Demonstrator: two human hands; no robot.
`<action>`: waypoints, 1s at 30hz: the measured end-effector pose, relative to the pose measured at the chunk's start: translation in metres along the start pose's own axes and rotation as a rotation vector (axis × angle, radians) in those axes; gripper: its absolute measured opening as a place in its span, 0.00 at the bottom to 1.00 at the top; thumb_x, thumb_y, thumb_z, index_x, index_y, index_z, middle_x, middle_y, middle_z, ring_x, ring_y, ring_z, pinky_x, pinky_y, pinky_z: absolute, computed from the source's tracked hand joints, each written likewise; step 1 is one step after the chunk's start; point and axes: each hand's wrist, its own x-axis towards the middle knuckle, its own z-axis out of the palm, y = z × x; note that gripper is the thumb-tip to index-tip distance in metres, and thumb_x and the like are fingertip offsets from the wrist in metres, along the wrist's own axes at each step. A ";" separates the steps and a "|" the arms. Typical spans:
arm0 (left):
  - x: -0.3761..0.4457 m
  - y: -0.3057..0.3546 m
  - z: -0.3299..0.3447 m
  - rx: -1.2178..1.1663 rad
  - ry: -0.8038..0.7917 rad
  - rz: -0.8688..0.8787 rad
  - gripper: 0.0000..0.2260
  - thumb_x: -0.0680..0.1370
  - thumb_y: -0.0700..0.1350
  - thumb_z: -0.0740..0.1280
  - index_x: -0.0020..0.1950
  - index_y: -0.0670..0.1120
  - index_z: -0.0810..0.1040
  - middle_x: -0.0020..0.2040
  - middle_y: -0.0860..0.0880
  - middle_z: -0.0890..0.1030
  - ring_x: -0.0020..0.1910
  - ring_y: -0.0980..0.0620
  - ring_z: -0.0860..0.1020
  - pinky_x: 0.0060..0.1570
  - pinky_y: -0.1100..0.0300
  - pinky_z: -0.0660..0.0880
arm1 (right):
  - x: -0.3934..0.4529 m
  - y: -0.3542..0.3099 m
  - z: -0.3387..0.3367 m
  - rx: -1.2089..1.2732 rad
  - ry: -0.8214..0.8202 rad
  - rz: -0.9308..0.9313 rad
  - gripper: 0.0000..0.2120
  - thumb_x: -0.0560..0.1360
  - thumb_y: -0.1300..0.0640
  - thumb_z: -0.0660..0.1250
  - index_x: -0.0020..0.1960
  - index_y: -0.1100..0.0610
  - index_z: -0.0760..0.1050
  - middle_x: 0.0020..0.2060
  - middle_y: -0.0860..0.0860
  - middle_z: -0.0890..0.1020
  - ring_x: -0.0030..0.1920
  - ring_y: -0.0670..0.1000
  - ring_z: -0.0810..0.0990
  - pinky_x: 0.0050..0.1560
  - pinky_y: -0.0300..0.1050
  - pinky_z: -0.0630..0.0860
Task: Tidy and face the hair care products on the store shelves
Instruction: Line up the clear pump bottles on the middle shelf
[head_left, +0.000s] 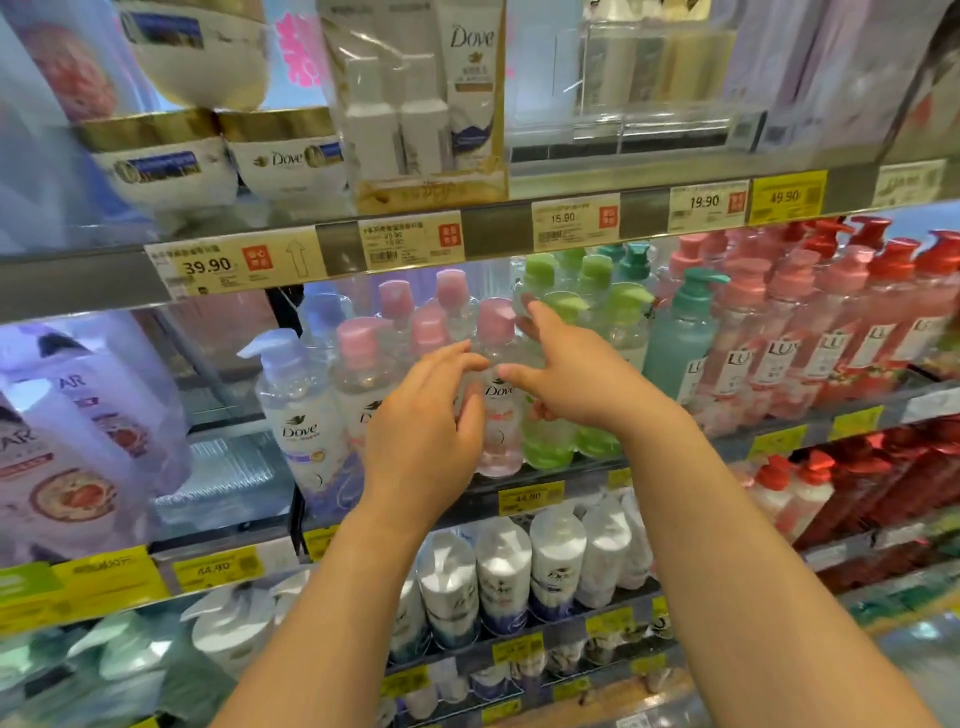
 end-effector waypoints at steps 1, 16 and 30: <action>0.001 0.002 0.000 0.010 -0.028 -0.057 0.13 0.77 0.40 0.66 0.60 0.50 0.79 0.66 0.54 0.78 0.52 0.50 0.81 0.46 0.57 0.74 | 0.002 -0.001 0.003 0.015 -0.008 -0.016 0.40 0.79 0.47 0.69 0.81 0.47 0.47 0.77 0.49 0.67 0.39 0.51 0.86 0.49 0.54 0.83; 0.038 0.028 0.026 0.129 -0.051 -0.330 0.06 0.81 0.47 0.63 0.55 0.48 0.71 0.49 0.46 0.82 0.46 0.42 0.79 0.44 0.46 0.76 | 0.023 0.005 -0.006 -0.215 -0.017 -0.249 0.34 0.78 0.55 0.68 0.78 0.56 0.55 0.49 0.60 0.83 0.47 0.62 0.82 0.48 0.58 0.80; 0.052 0.024 0.025 0.252 0.030 -0.324 0.09 0.79 0.55 0.66 0.47 0.49 0.73 0.41 0.48 0.82 0.43 0.42 0.80 0.38 0.48 0.78 | 0.015 0.015 -0.005 -0.262 0.028 -0.274 0.37 0.78 0.45 0.68 0.81 0.46 0.52 0.57 0.53 0.83 0.55 0.57 0.82 0.47 0.52 0.79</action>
